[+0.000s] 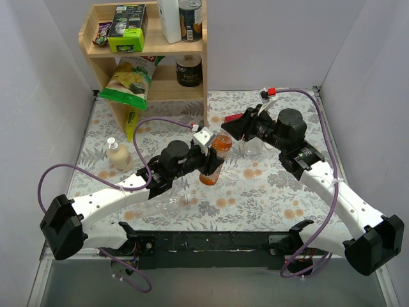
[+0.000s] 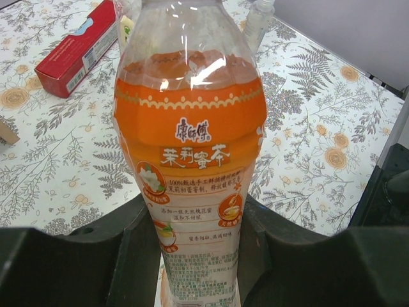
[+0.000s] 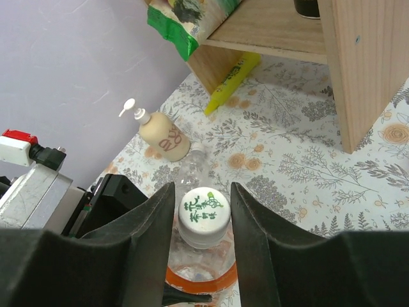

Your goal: Unscrew the bottle caps

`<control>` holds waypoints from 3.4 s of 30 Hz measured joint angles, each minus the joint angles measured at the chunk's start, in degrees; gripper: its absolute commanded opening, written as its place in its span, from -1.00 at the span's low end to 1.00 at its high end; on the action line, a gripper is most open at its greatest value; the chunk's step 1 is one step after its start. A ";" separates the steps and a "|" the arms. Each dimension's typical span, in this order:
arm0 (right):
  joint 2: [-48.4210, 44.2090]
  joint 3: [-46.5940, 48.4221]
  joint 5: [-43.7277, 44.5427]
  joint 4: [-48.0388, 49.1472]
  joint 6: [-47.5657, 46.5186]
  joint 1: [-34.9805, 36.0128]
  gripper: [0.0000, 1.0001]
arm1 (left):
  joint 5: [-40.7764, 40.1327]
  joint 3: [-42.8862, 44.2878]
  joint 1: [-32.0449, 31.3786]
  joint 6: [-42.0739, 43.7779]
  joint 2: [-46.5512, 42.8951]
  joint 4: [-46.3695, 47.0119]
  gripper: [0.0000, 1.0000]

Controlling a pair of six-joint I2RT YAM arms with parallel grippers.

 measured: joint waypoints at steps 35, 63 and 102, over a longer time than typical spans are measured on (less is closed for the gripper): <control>-1.75 3.58 -51.95 20.90 -1.14 -5.16 -0.97 | 35.78 -3.56 1.90 -3.65 -10.80 7.17 -0.40; -3.17 5.44 -3.65 -6.10 -6.08 -2.67 0.52 | 6.73 0.11 0.42 1.81 -4.17 0.26 -0.41; 0.79 4.92 -14.40 -1.33 -7.02 -1.14 -0.97 | 7.96 0.28 1.01 1.90 -4.59 -1.44 -0.38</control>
